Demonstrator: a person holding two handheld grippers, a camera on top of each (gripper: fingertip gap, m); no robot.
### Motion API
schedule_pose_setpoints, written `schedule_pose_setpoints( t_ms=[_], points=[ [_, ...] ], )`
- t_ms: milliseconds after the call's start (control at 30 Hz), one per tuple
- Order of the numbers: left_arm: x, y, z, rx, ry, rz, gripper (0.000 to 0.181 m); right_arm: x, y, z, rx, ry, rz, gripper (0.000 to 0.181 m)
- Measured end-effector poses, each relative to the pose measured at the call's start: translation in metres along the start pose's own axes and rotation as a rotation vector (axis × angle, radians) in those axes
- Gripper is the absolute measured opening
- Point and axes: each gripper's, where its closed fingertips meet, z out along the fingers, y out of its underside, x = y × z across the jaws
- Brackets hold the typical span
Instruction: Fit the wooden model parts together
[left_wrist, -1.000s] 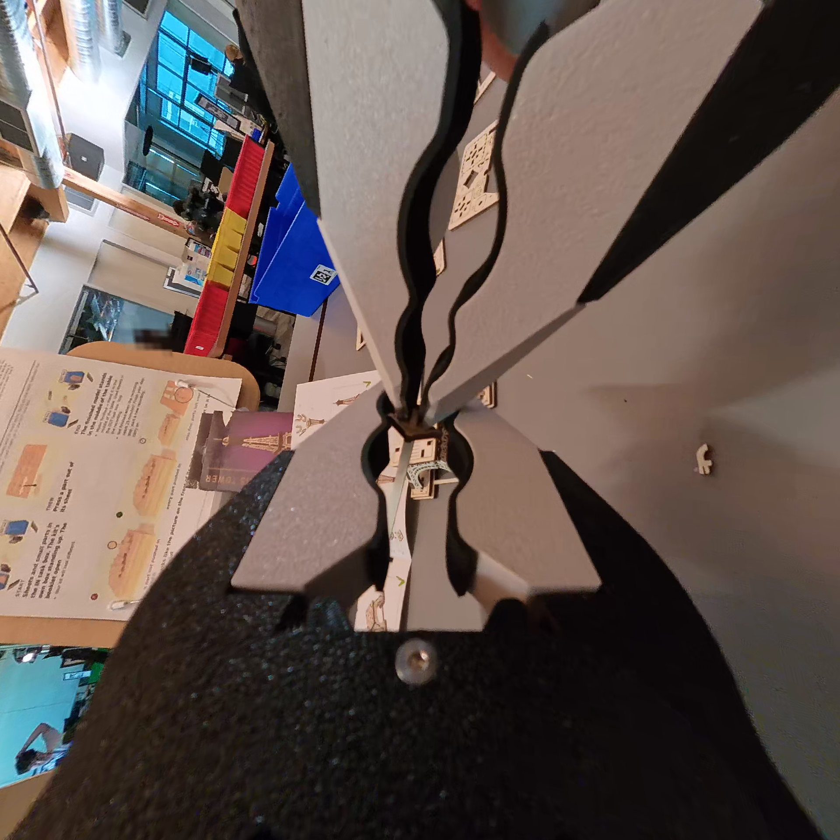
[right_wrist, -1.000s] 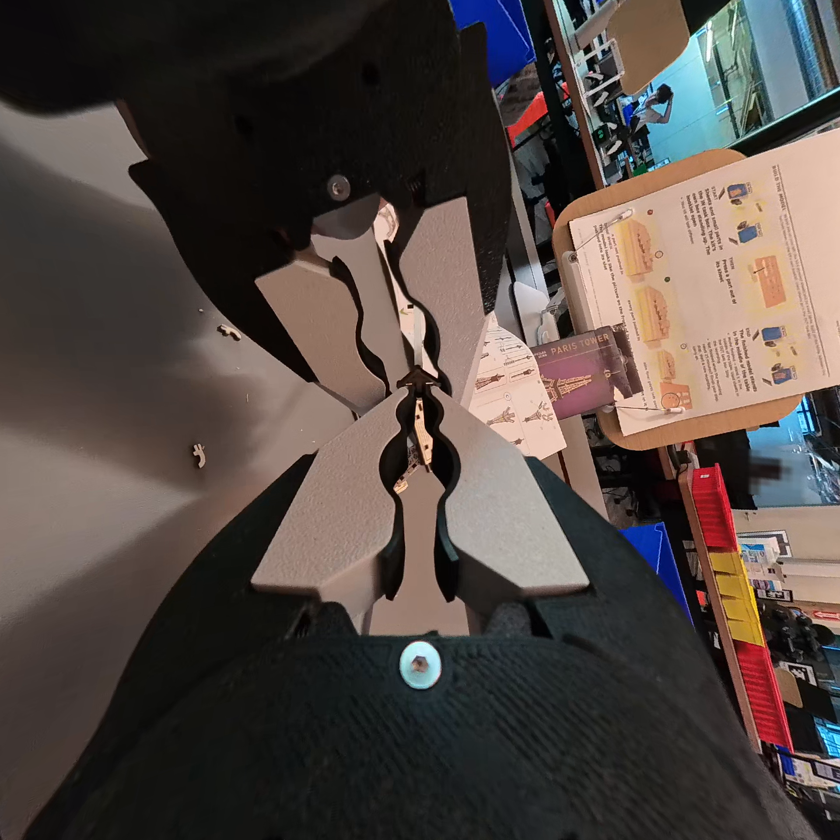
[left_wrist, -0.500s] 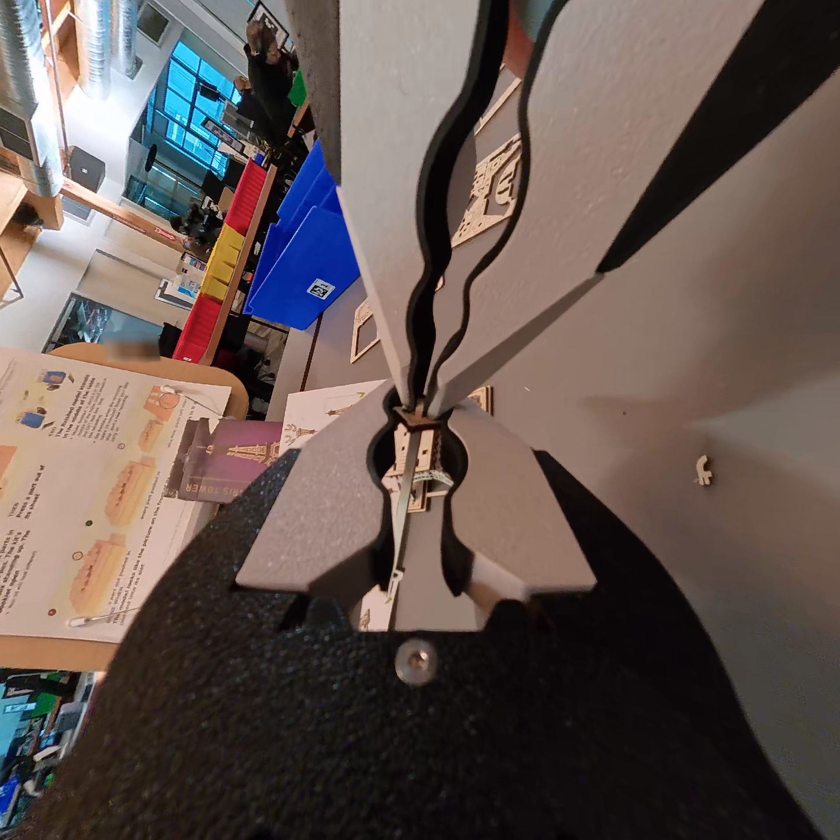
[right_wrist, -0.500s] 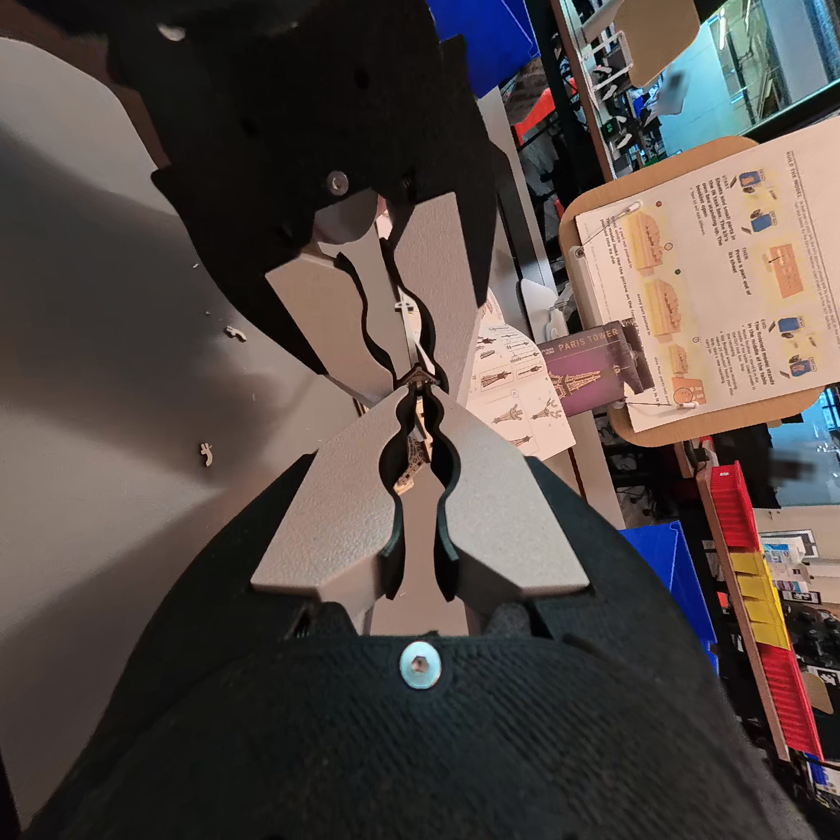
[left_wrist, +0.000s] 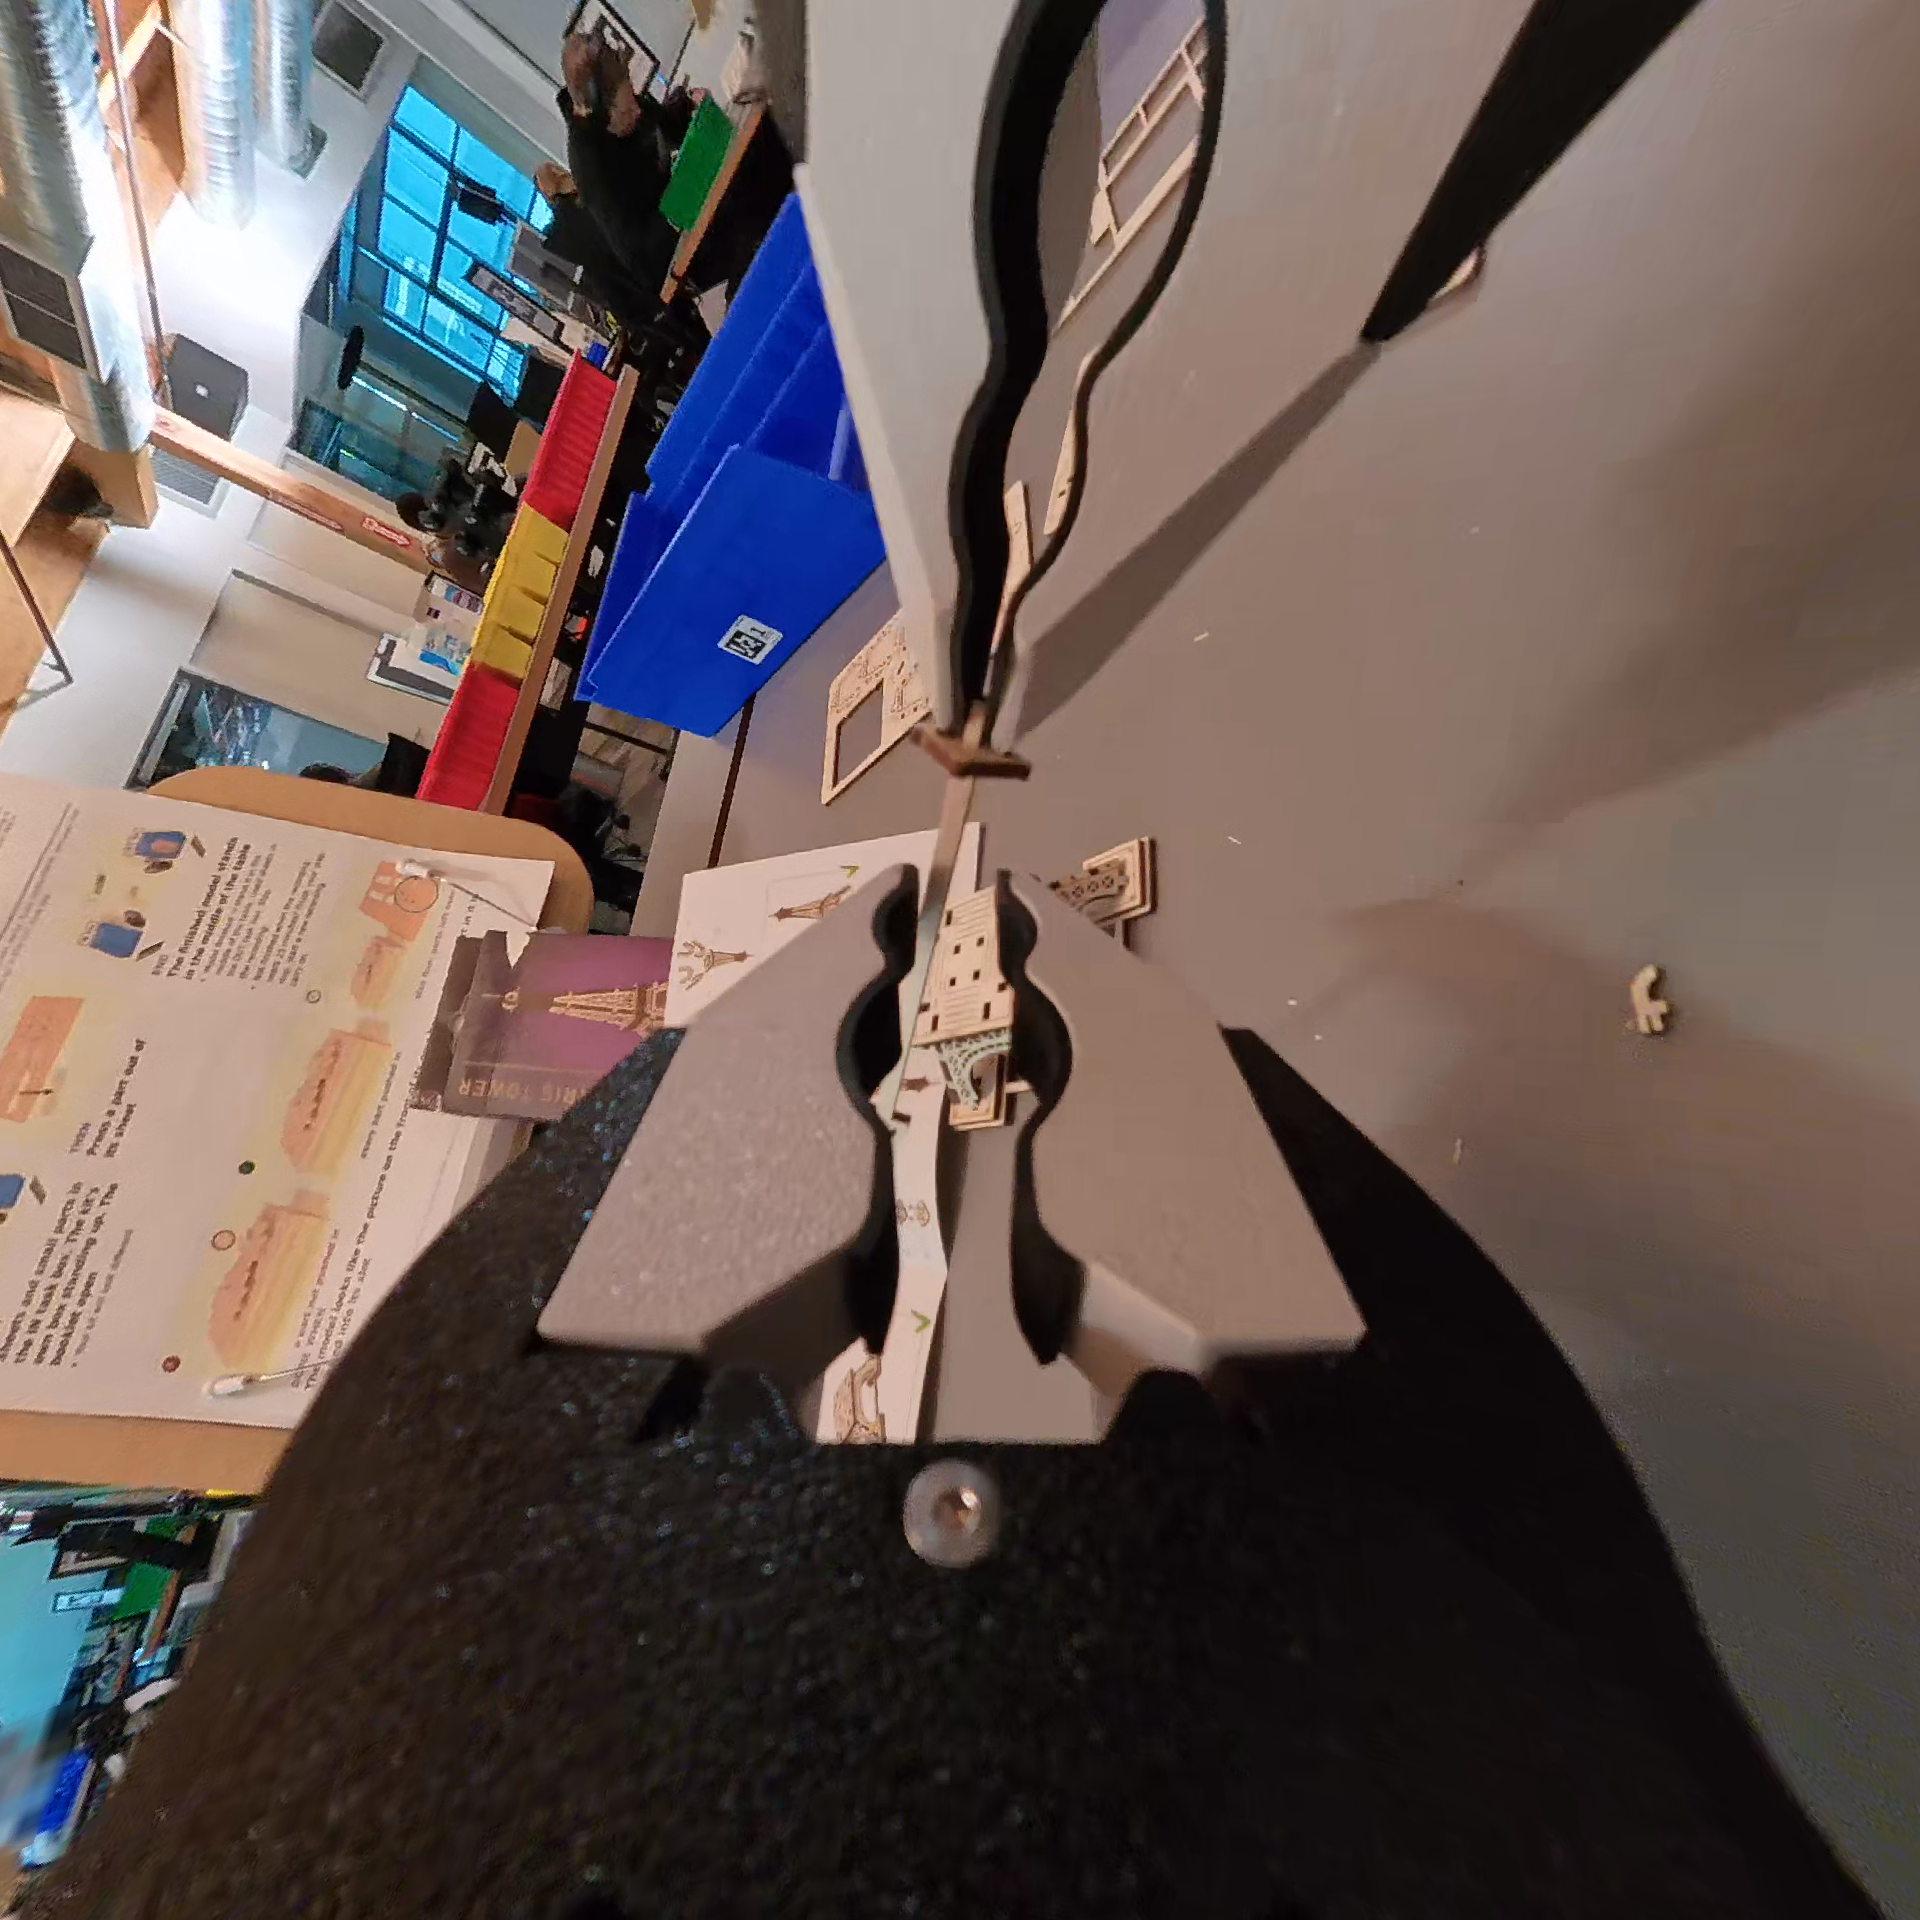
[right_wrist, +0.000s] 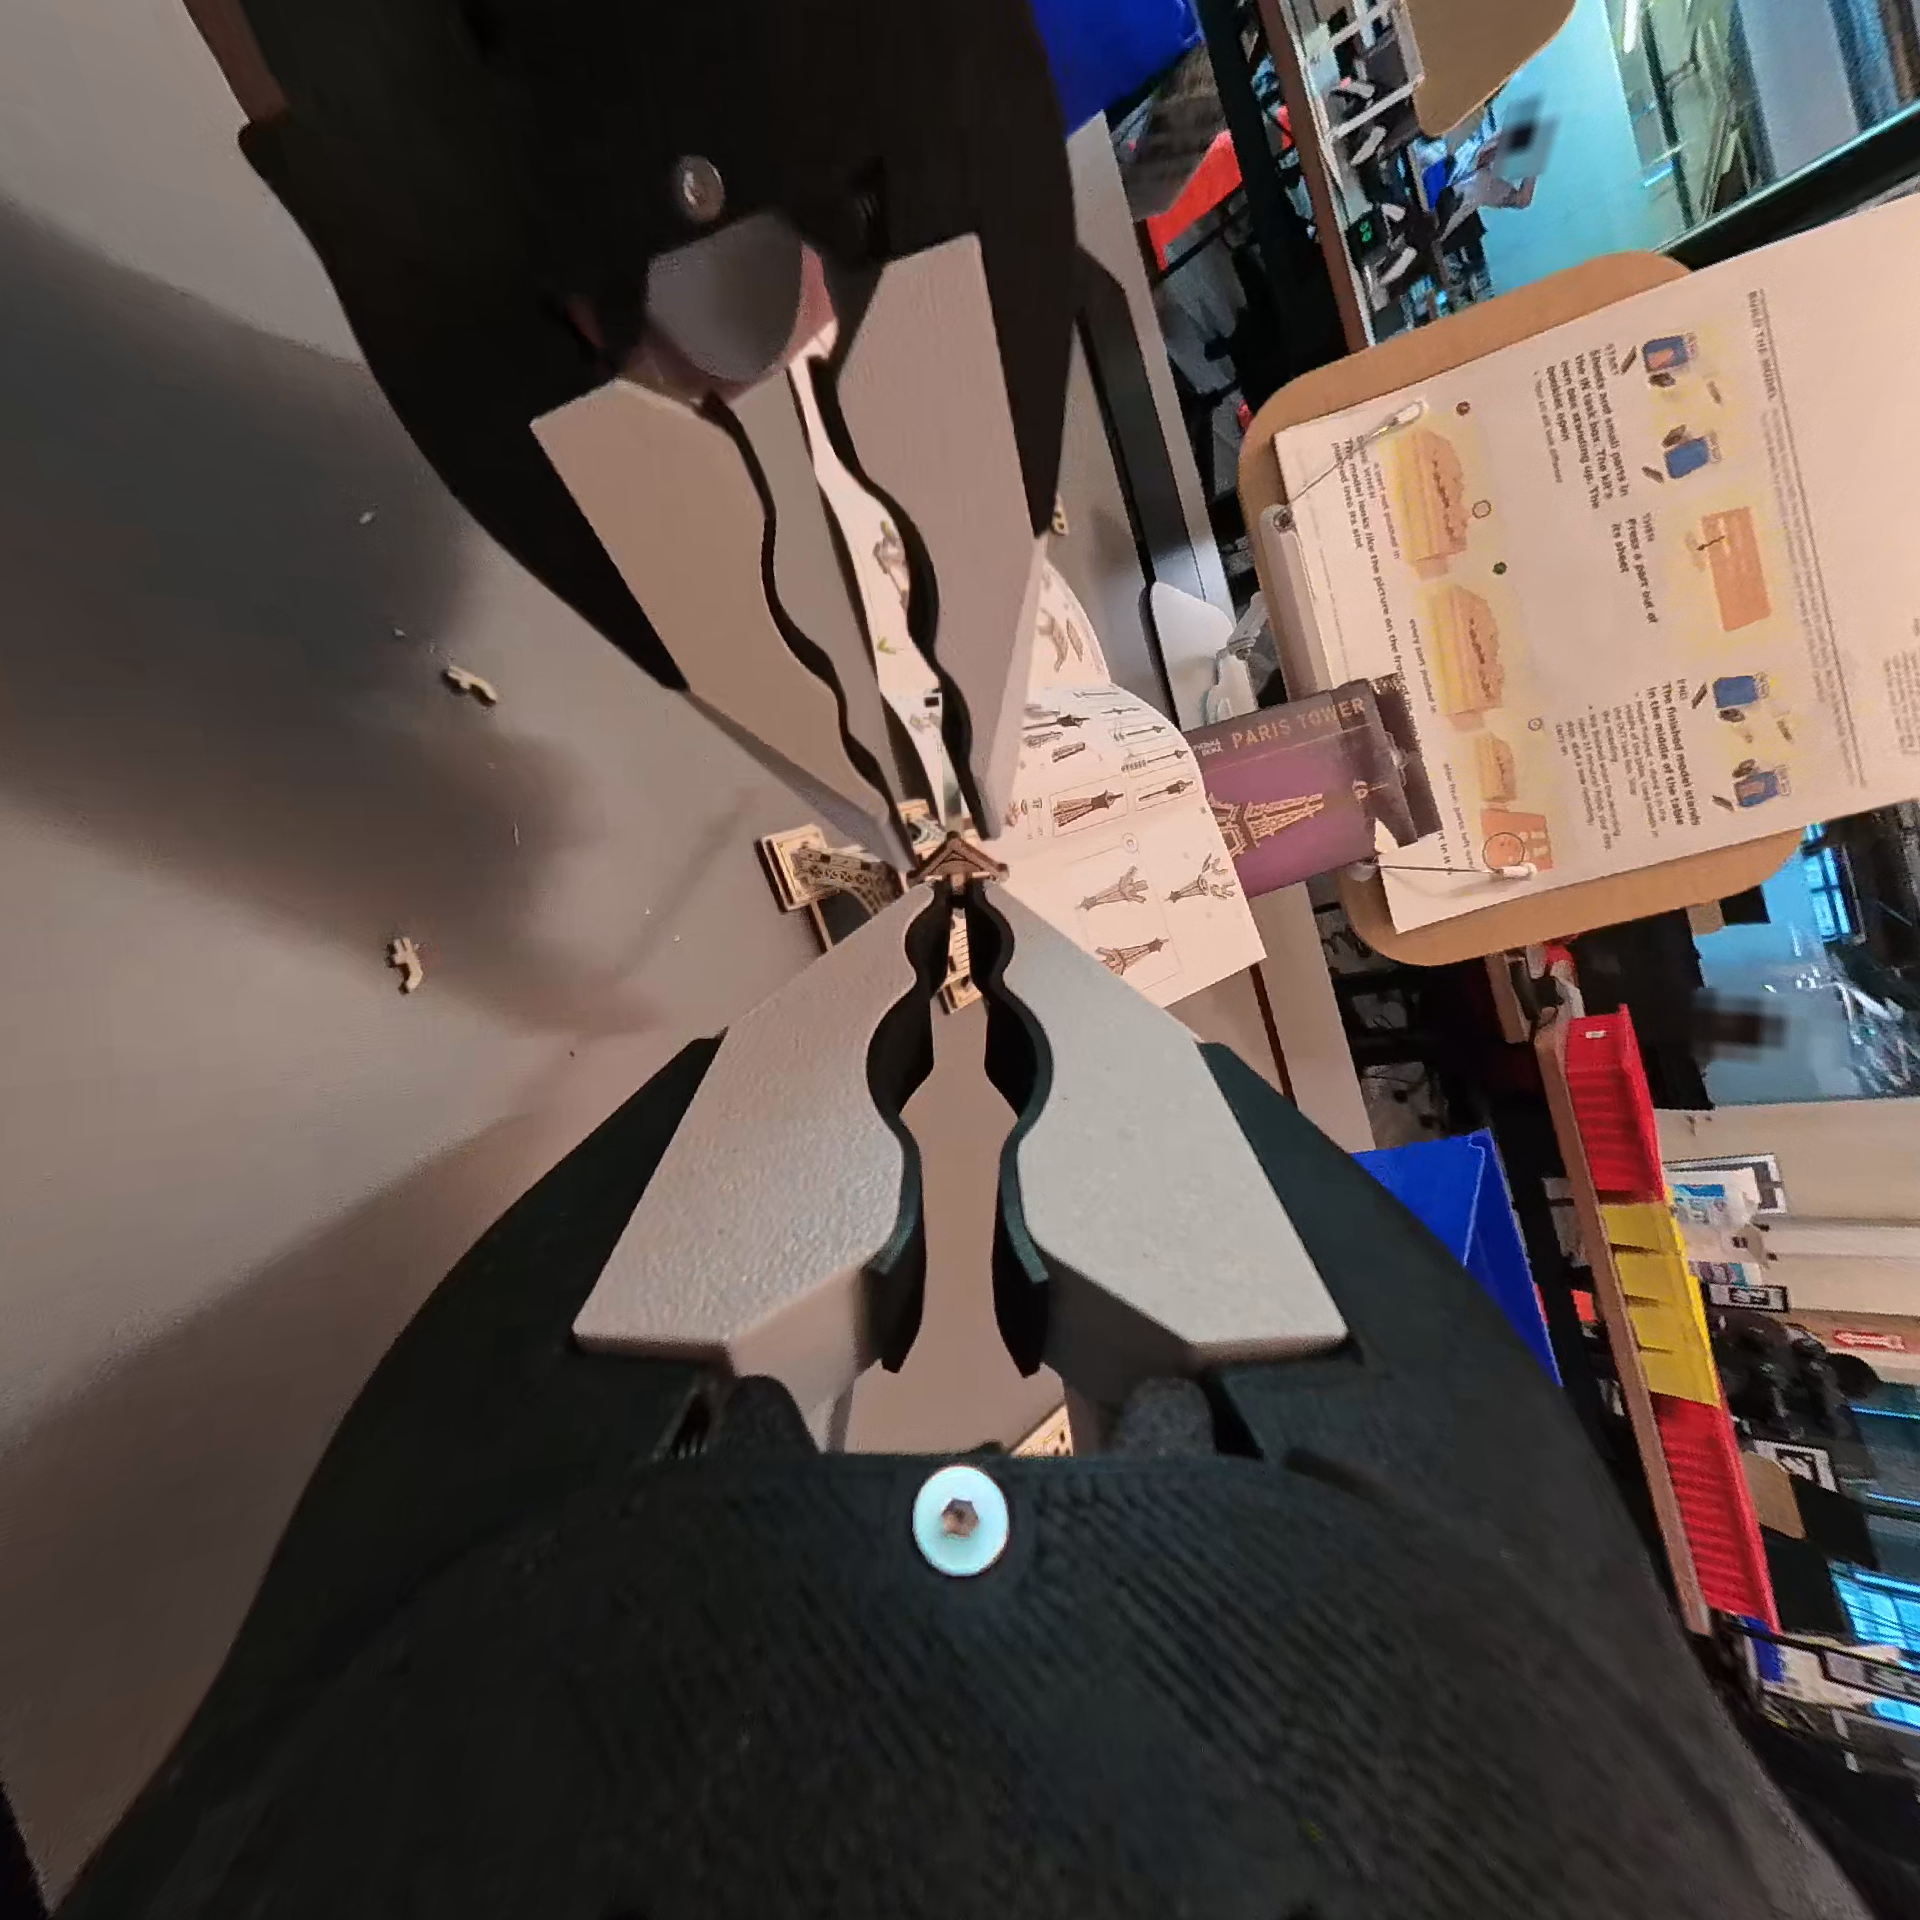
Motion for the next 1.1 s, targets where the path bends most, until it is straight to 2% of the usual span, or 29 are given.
schedule_pose_setpoints(
  t_ms=[33,233,367,700,1100],
  points=[
    [-0.001,-0.001,-0.002,0.005,0.0,-0.006,0.008,0.001,0.0,-0.002,0.009,-0.007,0.011,0.0],
    [0.002,-0.001,-0.002,-0.006,0.014,0.052,0.001,-0.003,-0.003,-0.003,0.036,-0.057,0.032,0.0],
    [0.006,-0.003,-0.004,0.042,0.056,0.01,0.0,-0.005,-0.005,-0.005,0.078,-0.07,0.039,0.001],
    [0.007,-0.03,-0.017,0.35,0.204,-0.298,0.001,0.006,-0.041,-0.036,0.516,-0.134,0.245,0.006],
    [0.014,-0.04,-0.025,0.438,0.305,-0.356,0.001,0.004,-0.046,-0.035,0.571,-0.181,0.314,0.0]
  ],
)
